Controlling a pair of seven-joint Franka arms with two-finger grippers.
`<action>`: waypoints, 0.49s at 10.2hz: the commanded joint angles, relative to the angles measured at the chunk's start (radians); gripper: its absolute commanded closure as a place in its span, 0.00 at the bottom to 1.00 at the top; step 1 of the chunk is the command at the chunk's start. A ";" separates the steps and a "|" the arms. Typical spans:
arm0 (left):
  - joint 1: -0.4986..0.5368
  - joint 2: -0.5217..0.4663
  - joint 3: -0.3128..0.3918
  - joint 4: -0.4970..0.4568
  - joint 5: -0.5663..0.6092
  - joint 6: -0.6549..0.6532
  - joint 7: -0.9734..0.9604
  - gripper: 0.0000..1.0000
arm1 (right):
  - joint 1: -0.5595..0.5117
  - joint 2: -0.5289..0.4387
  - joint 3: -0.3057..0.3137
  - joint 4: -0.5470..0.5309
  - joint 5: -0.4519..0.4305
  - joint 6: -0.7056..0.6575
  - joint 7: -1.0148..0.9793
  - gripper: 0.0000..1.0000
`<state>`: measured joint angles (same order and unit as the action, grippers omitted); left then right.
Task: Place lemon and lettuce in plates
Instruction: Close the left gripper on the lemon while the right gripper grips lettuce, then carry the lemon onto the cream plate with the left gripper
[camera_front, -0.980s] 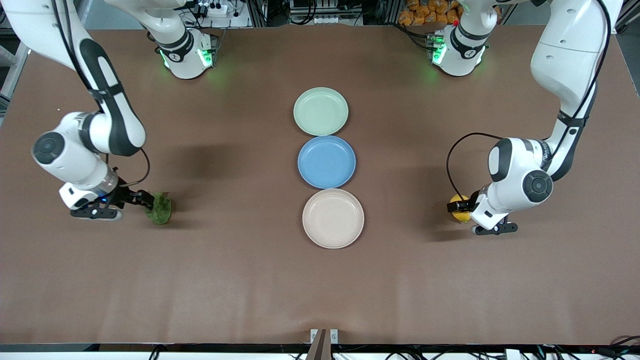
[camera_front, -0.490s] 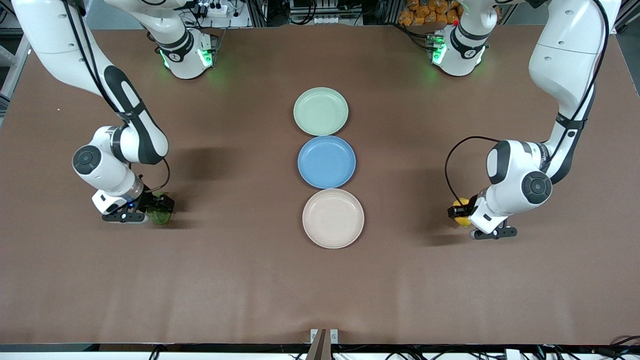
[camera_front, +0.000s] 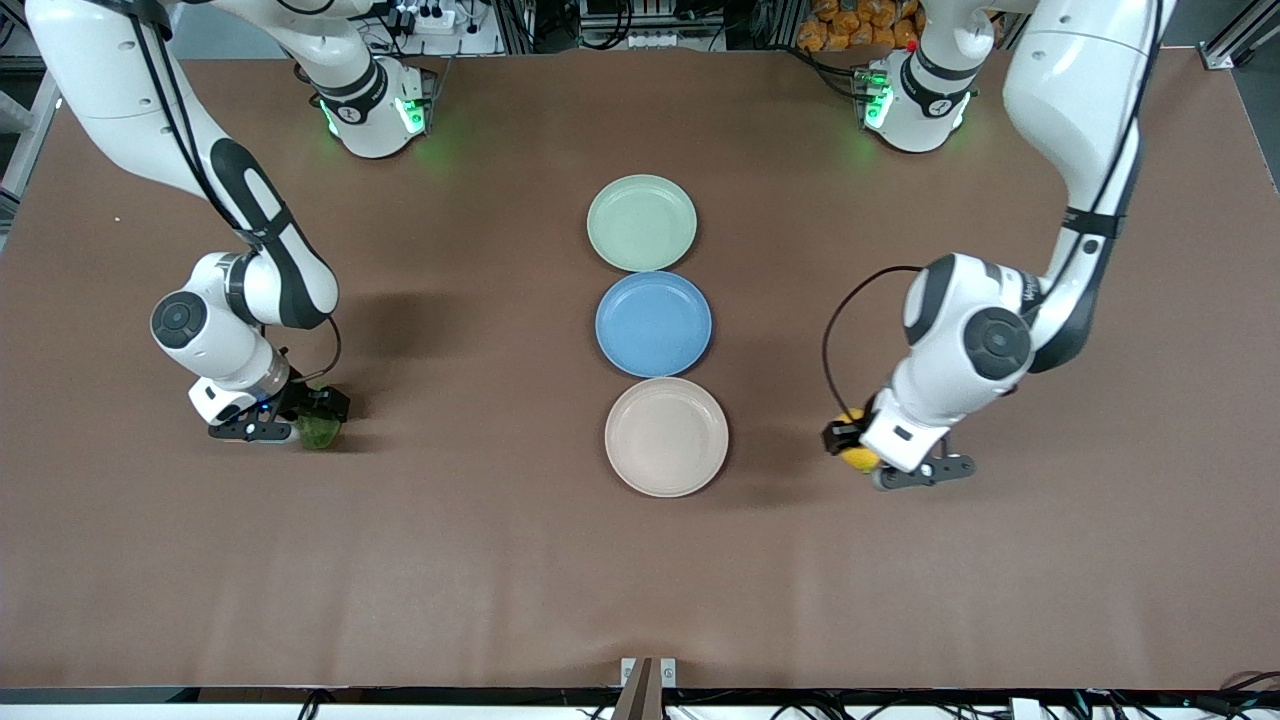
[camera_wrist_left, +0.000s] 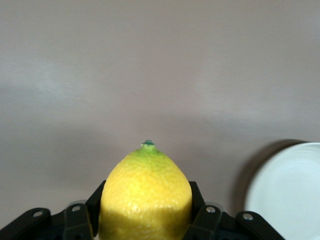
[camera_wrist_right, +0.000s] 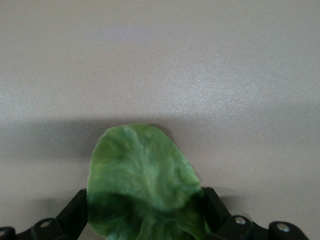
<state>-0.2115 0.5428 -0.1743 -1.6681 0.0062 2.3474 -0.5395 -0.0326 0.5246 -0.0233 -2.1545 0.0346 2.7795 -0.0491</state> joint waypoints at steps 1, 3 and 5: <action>-0.064 -0.001 0.010 0.050 -0.020 -0.020 -0.118 1.00 | -0.021 0.014 0.011 -0.007 0.010 0.018 -0.017 0.37; -0.158 0.012 0.015 0.062 -0.012 -0.017 -0.239 1.00 | -0.021 0.012 0.011 -0.004 0.010 0.018 -0.012 0.62; -0.210 0.066 0.022 0.094 -0.006 -0.002 -0.319 1.00 | -0.023 0.009 0.011 -0.001 0.013 0.017 -0.009 0.76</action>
<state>-0.3783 0.5594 -0.1736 -1.6210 0.0060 2.3462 -0.8030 -0.0429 0.5165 -0.0255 -2.1524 0.0346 2.7822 -0.0491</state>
